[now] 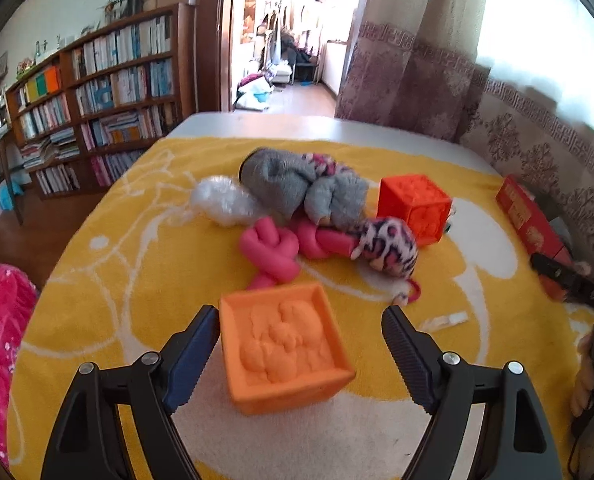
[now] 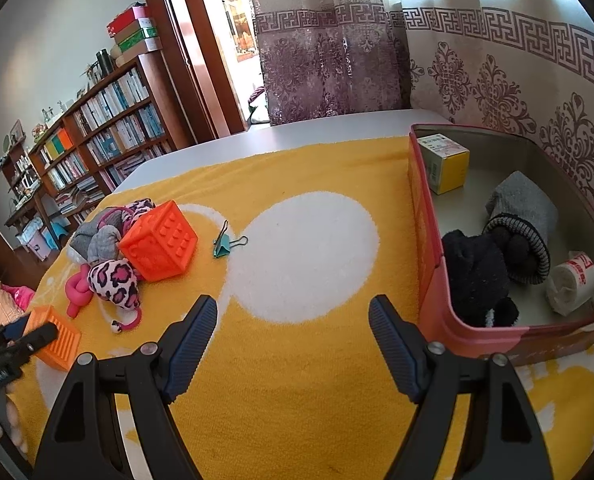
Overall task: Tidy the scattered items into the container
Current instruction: 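Grasp the orange rubber cube with the left gripper while the right gripper grasps the red cube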
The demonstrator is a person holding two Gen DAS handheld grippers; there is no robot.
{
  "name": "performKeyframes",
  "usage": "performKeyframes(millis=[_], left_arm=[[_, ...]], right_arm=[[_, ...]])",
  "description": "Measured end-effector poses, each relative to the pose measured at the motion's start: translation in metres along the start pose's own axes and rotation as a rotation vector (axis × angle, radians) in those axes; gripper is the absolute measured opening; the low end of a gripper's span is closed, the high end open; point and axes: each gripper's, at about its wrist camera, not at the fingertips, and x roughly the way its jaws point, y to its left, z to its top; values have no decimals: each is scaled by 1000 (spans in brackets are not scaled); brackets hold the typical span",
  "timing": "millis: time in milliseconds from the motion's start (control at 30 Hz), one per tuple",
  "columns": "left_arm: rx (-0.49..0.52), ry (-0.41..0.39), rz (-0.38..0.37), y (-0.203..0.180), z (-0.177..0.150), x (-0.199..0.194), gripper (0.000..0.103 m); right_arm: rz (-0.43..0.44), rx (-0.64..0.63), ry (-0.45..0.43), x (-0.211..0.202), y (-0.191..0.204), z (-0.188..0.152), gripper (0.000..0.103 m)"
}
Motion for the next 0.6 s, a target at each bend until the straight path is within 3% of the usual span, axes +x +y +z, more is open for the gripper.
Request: performKeyframes(millis=[133, 233, 300, 600], left_arm=[[-22, 36, 48, 2, -3, 15, 84], [-94, 49, 20, 16, 0, 24, 81], [-139, 67, -16, 25, 0, 29, 56], [-104, 47, -59, 20, 0, 23, 55]], right_arm=[[0, -3, 2, 0, 0, 0, 82], [-5, -6, 0, -1, 1, -1, 82], [-11, -9, 3, 0, 2, -1, 82], [-34, -37, 44, 12, 8, -5, 81]])
